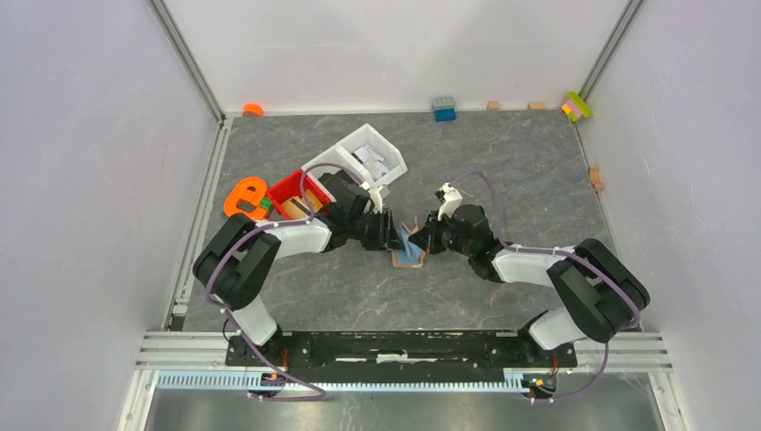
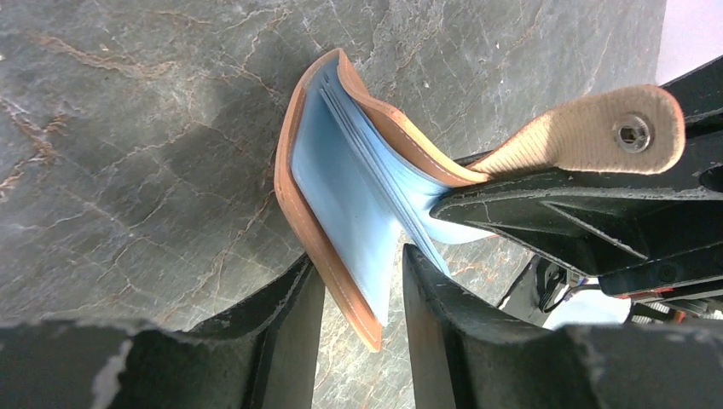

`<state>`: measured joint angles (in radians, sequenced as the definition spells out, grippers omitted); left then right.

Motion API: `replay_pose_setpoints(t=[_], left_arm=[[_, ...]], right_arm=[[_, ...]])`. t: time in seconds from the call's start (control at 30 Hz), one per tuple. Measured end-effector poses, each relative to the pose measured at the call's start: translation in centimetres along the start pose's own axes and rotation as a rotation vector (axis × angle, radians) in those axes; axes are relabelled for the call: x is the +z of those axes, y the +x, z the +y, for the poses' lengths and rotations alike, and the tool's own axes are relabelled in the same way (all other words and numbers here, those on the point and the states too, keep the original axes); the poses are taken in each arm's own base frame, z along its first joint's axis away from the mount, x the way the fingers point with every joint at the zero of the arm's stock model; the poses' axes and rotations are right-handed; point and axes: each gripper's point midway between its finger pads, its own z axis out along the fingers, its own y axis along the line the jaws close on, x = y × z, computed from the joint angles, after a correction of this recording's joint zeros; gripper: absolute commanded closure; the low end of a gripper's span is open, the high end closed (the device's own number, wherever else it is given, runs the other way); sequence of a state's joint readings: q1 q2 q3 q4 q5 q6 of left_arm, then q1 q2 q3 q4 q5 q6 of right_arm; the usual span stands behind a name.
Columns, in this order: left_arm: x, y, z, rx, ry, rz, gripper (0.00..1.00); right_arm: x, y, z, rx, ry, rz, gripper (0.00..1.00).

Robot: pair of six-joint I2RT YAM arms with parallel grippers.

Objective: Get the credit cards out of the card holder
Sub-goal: Open the card holder at the center of the board.

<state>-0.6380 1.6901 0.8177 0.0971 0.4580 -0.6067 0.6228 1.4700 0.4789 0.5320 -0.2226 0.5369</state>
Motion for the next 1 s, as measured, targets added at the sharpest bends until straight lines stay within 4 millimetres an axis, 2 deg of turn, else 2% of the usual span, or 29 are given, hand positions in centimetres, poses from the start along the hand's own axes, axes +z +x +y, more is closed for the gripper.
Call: replay_pose_setpoints(t=[0.1, 0.37, 0.57, 0.77, 0.9, 1.0], left_arm=[[0.3, 0.2, 0.0, -0.006, 0.012, 0.009, 0.60], [0.9, 0.5, 0.4, -0.021, 0.015, 0.022, 0.83], [1.3, 0.6, 1.5, -0.045, -0.043, 0.037, 0.87], [1.2, 0.2, 2.3, -0.052, -0.098, 0.026, 0.87], [1.0, 0.2, 2.2, -0.052, -0.099, 0.024, 0.87], [0.8, 0.0, 2.0, -0.049, -0.096, 0.019, 0.86]], right_arm=[[0.1, -0.1, -0.1, 0.017, -0.012, -0.002, 1.00], [0.2, -0.1, -0.5, 0.028, -0.011, -0.001, 0.98], [-0.3, -0.7, -1.3, -0.008, 0.041, -0.014, 0.74], [-1.2, 0.3, -4.1, -0.061, 0.184, 0.026, 0.45], [-1.7, 1.0, -5.5, -0.079, 0.258, 0.062, 0.38], [-2.1, 0.7, -6.2, -0.097, 0.307, 0.066, 0.35]])
